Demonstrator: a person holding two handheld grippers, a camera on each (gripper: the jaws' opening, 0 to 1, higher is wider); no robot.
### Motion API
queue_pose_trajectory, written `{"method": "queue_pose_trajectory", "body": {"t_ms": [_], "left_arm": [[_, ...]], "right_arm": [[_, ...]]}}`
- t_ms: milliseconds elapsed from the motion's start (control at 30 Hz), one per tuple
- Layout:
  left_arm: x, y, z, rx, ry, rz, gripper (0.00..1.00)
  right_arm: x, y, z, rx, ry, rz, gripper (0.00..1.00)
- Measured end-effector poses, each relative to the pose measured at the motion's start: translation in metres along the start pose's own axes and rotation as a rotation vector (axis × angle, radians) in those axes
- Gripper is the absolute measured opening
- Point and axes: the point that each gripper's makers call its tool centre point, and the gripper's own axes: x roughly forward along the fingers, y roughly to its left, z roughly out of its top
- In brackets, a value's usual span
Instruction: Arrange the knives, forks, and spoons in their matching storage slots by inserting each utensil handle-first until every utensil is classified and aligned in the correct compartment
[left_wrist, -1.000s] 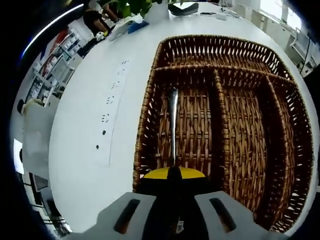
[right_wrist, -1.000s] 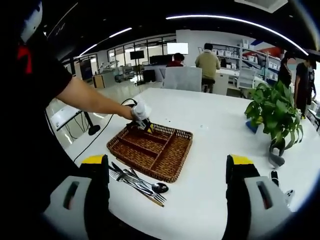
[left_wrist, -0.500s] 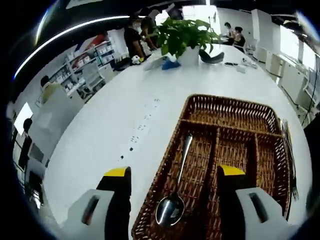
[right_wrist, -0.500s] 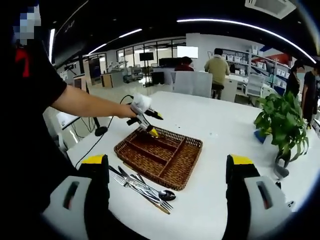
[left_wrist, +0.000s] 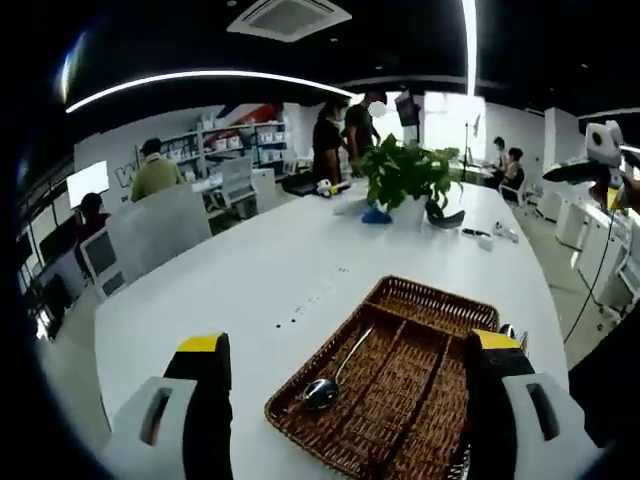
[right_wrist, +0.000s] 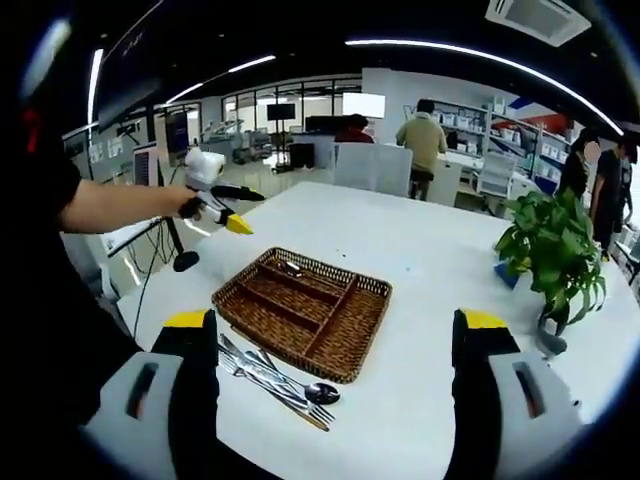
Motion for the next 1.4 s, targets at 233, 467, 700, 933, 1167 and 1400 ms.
{"method": "queue_pose_trajectory", "body": {"t_ms": [233, 467, 700, 933, 1167, 1400], "left_arm": [[-0.068, -0.032, -0.002, -0.051, -0.031, 0.148, 0.99], [-0.121, -0.069, -0.024, -0.066, -0.004, 0.269, 0.99], [-0.15, -0.106, -0.033, -0.063, -0.016, 0.322, 0.99], [-0.165, -0.116, -0.064, -0.032, 0.042, 0.368, 0.99], [-0.17, -0.12, -0.08, -0.038, 0.061, 0.36, 0.99], [-0.172, -0.122, -0.073, -0.034, 0.051, 0.33, 0.99]], "right_arm": [[0.007, -0.022, -0.004, -0.028, -0.009, 0.064, 1.0], [0.008, -0.03, -0.002, -0.096, -0.049, 0.138, 1.0], [0.009, -0.032, -0.011, -0.105, -0.065, 0.197, 1.0], [0.006, -0.026, -0.022, -0.147, -0.035, 0.216, 1.0], [-0.006, -0.025, -0.04, -0.154, 0.004, 0.2, 1.0], [-0.018, -0.029, -0.039, -0.165, -0.021, 0.176, 1.0]]}}
